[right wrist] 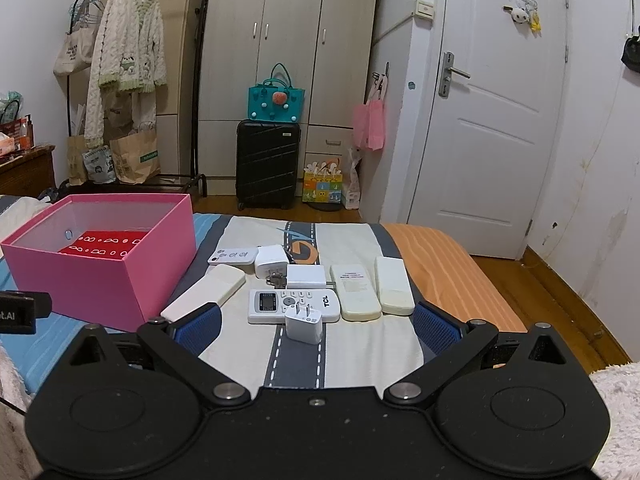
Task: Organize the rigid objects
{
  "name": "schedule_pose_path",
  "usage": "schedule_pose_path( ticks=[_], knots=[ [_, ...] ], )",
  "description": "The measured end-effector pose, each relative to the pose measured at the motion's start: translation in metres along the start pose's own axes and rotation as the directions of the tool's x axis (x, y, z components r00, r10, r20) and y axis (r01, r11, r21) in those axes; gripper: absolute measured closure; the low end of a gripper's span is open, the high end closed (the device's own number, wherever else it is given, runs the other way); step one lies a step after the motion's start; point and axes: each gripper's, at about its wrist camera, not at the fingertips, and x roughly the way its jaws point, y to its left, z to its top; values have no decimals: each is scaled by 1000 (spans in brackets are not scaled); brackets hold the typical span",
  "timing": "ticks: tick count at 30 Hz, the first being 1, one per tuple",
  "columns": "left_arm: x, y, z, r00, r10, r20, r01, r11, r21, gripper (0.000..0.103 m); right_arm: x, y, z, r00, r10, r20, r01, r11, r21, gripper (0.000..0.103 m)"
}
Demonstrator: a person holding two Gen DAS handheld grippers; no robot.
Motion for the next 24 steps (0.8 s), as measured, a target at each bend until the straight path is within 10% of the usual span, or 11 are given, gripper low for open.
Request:
schedule_pose_path(
  ticks=[24],
  knots=[
    [4, -2, 0, 997, 17, -75, -16, 1000, 22, 0, 4, 0, -2, 1000, 2, -6, -2, 1000, -5, 0]
  ],
)
